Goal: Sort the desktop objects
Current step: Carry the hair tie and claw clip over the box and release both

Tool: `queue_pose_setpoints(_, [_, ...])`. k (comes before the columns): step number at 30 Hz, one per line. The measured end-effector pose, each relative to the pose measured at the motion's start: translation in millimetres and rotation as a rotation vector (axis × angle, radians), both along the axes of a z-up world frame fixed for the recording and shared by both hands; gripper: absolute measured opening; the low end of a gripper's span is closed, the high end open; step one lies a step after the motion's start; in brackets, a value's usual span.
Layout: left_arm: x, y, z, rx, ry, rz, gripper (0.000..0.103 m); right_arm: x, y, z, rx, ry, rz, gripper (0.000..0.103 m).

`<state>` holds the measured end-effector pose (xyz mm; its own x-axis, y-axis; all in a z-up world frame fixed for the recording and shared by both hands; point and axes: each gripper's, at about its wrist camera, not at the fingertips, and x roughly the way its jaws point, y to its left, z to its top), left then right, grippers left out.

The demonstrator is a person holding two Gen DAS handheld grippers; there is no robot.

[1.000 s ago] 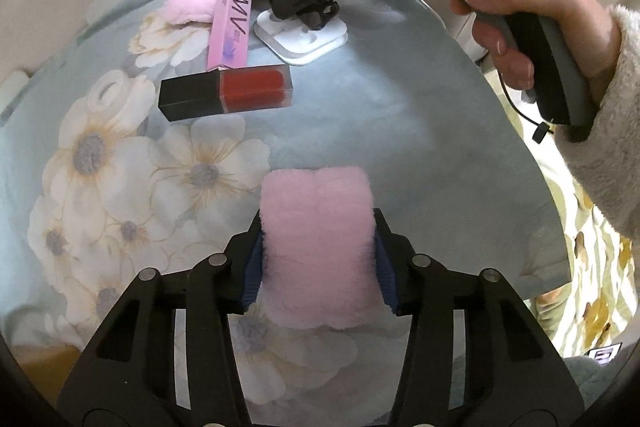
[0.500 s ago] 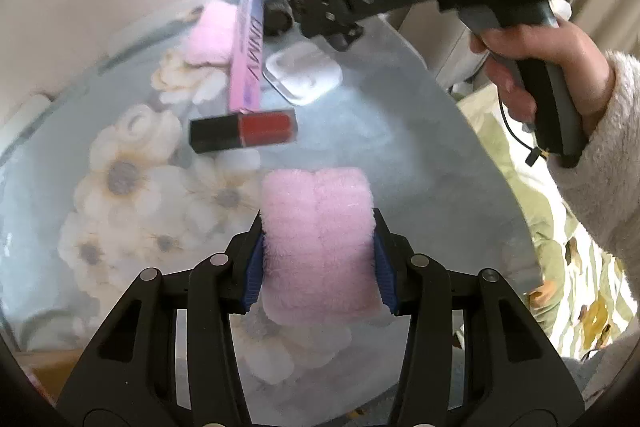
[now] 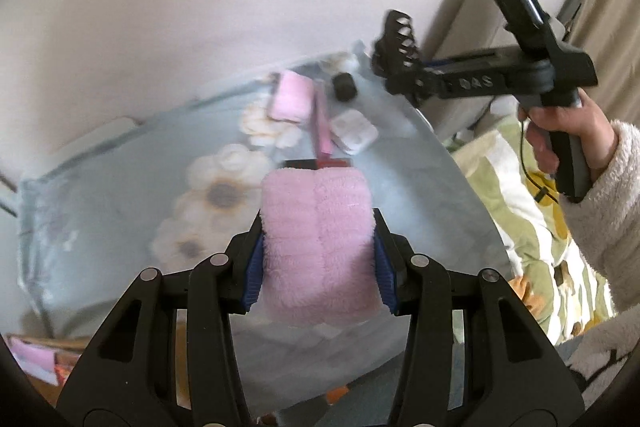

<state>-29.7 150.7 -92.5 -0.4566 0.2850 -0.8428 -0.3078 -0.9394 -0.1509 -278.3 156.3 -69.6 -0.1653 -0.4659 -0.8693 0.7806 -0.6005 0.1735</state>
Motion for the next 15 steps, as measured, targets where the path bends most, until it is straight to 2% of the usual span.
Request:
queue_pose_setpoints(3, [9.0,-30.1,15.1,-0.007,0.014,0.043,0.043,20.3,-10.5,15.0,0.005,0.023,0.022,0.033])
queue_pose_setpoints(9, [35.6,-115.3,40.0,0.011,0.05,0.197,0.043,71.2,-48.9,32.6,-0.015,0.043,0.109,0.033])
queue_pose_setpoints(15, [71.3,-198.5,51.7,-0.027,0.065,0.341,0.043,129.4,-107.8,47.1,-0.077,-0.012,0.217,0.034])
